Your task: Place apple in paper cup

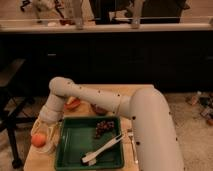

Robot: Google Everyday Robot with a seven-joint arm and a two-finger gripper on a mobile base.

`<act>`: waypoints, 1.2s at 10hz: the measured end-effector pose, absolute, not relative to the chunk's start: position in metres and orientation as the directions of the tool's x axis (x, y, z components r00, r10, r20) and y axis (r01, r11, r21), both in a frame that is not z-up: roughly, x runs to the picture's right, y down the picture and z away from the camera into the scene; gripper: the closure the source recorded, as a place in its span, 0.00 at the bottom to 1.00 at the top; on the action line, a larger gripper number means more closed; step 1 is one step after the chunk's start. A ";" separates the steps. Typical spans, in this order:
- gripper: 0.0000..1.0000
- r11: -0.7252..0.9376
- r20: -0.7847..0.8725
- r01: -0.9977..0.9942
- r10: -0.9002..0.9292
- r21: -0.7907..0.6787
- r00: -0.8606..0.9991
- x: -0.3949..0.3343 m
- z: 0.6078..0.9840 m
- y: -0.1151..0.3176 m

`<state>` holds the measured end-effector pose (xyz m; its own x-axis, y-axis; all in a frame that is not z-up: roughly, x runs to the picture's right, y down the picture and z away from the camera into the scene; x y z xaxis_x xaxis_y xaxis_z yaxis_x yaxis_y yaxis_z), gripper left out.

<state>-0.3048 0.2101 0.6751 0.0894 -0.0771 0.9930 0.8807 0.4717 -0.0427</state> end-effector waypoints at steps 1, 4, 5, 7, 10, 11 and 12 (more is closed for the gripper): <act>0.96 0.472 0.993 0.881 -0.077 -0.043 0.089 -0.305 0.675 0.210; 0.95 0.472 0.993 0.881 -0.077 -0.043 0.089 -0.305 0.675 0.210; 0.86 0.472 0.993 0.881 -0.077 -0.043 0.089 -0.305 0.675 0.210; 0.66 0.472 0.993 0.881 -0.077 -0.043 0.089 -0.305 0.675 0.210; 0.34 0.472 0.993 0.881 -0.077 -0.042 0.089 -0.305 0.675 0.210; 0.26 0.472 0.993 0.881 -0.077 -0.042 0.089 -0.305 0.675 0.210; 0.20 0.472 0.993 0.881 -0.077 -0.042 0.089 -0.305 0.675 0.210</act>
